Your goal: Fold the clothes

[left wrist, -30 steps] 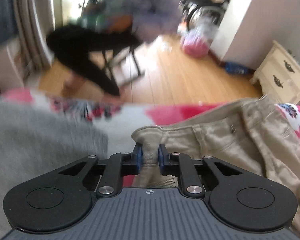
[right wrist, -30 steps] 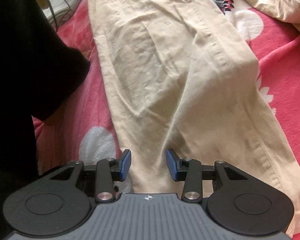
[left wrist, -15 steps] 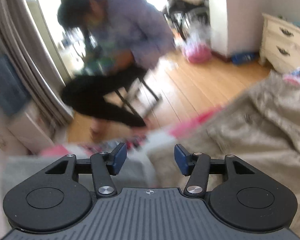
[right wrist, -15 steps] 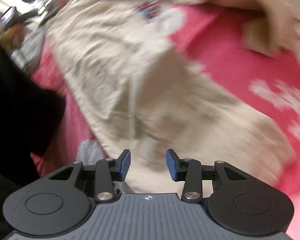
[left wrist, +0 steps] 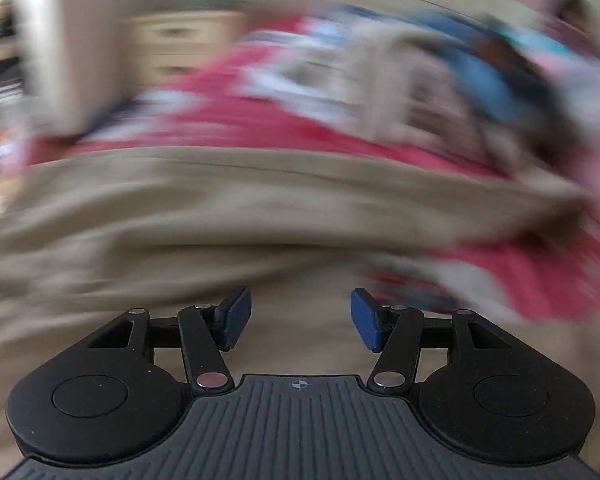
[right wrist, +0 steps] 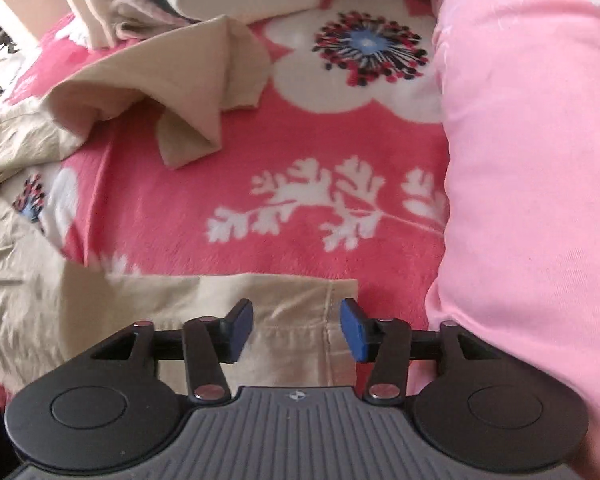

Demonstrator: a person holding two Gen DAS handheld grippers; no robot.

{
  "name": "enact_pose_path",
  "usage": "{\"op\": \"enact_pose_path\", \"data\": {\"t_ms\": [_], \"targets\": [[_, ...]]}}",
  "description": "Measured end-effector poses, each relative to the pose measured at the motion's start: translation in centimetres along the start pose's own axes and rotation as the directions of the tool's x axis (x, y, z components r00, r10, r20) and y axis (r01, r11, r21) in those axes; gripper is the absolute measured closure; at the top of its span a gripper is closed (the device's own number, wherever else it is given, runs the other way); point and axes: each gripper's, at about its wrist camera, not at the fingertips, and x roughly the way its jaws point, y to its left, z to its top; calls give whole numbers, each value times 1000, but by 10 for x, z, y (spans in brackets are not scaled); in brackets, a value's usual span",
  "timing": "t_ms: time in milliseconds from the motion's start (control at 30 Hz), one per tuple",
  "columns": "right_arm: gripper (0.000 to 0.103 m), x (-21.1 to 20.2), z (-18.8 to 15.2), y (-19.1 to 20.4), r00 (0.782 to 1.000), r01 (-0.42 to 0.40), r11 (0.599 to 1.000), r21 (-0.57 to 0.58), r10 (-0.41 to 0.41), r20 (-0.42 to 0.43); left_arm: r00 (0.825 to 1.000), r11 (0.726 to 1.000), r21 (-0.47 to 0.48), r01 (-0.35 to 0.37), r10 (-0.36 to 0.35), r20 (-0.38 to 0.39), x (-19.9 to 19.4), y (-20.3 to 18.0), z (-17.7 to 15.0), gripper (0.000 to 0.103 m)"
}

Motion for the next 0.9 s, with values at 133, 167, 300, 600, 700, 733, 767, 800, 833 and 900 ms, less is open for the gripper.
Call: {"op": "enact_pose_path", "data": {"t_ms": [133,167,300,600,700,733,767,800,833,900], "targets": [[48,2,-2,2,999,50,999,-15,-49,11,961,951,135,278,-274,-47,21,-66,-2,48],[48,4,-2,2,998,58,998,-5,-58,15,944,928,169,331,-325,-62,24,-79,-4,48],[46,19,6,-1,997,81,996,34,-81,-1,894,829,335,447,-428,-133,37,-131,-20,48],[96,-3,-11,22,979,178,965,-193,-153,137,912,789,461,407,-374,-166,66,-160,-44,48],[96,-13,-21,37,927,341,905,-256,-278,253,931,801,476,362,-333,-149,65,-161,-48,48],[95,-11,-22,40,915,368,893,-259,-298,272,939,803,490,341,-313,-140,66,-163,-49,48],[97,-6,-21,40,908,382,894,-236,-314,278,947,802,505,318,-293,-130,68,-165,-51,48],[96,2,-17,37,894,409,888,-211,-344,286,954,801,520,298,-276,-121,70,-167,-53,47],[88,4,-12,31,893,408,895,-181,-349,285,958,797,533,283,-265,-112,71,-170,-54,47],[86,5,-2,20,896,386,916,-115,-342,282,964,788,559,259,-251,-92,70,-175,-56,46]]}}
